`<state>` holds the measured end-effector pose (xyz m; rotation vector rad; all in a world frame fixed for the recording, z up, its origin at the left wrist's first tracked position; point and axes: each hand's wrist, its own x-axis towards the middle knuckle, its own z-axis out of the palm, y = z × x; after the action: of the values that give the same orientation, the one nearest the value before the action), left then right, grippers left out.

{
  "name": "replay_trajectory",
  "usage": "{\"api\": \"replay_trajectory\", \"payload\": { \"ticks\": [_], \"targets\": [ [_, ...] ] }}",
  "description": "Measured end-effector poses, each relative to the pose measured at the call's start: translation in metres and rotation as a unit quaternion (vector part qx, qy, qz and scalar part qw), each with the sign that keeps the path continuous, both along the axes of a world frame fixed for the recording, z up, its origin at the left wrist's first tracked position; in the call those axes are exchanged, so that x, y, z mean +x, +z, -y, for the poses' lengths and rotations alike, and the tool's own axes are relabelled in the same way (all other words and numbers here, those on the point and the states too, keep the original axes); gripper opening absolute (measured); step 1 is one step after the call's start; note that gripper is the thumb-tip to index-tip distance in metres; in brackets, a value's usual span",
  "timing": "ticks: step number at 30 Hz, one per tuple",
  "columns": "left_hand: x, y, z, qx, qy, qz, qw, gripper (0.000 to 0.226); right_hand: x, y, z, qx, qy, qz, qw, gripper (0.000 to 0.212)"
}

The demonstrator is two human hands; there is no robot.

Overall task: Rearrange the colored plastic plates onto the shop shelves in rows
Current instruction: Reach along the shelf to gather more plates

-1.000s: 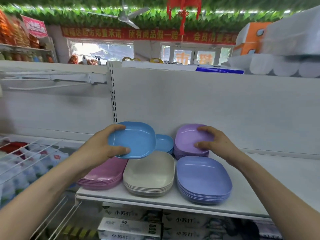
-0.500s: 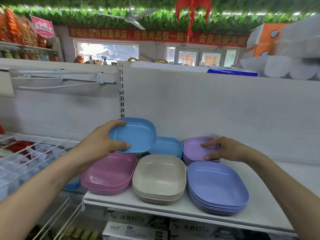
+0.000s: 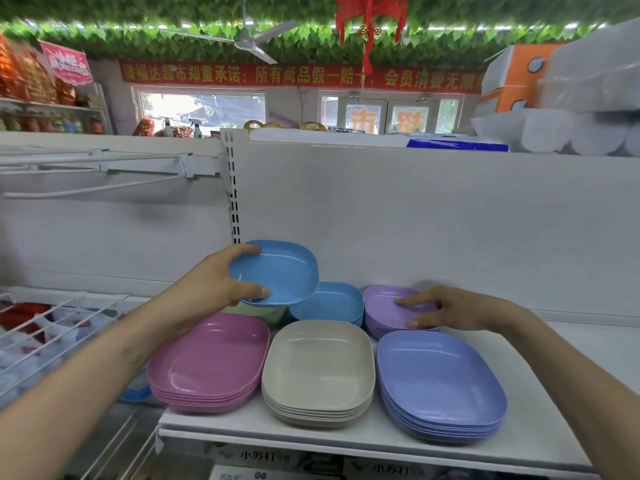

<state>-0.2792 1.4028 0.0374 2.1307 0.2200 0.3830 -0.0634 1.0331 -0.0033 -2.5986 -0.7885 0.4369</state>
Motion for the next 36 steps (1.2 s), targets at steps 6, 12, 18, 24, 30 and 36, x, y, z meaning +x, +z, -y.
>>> {"api": "replay_trajectory", "payload": {
  "ticks": [6,12,18,24,30,36],
  "targets": [
    [0.050,-0.004,0.011,0.031,-0.026,-0.045,0.998,0.071,-0.028,0.008,0.013,0.135,-0.049,0.101,0.985,0.047],
    [0.091,-0.021,0.027,0.124,-0.088,-0.103,0.983,0.084,-0.066,0.018,0.042,0.154,-0.129,0.186,0.962,0.038],
    [0.104,-0.025,0.039,0.340,-0.130,-0.161,0.917,0.082,-0.101,0.019,0.043,0.179,-0.176,0.223,0.942,0.033],
    [0.115,-0.030,0.035,0.414,-0.136,-0.221,0.872,0.079,-0.125,0.022,0.023,0.201,-0.197,0.250,0.926,0.032],
    [0.120,-0.025,0.040,0.402,-0.132,-0.210,0.881,0.079,-0.134,0.014,0.010,0.210,-0.206,0.252,0.922,0.031],
    [0.110,-0.020,0.074,0.325,-0.125,-0.036,0.937,0.062,-0.134,0.003,0.032,0.203,-0.205,0.241,0.927,0.032]
  ]
}}
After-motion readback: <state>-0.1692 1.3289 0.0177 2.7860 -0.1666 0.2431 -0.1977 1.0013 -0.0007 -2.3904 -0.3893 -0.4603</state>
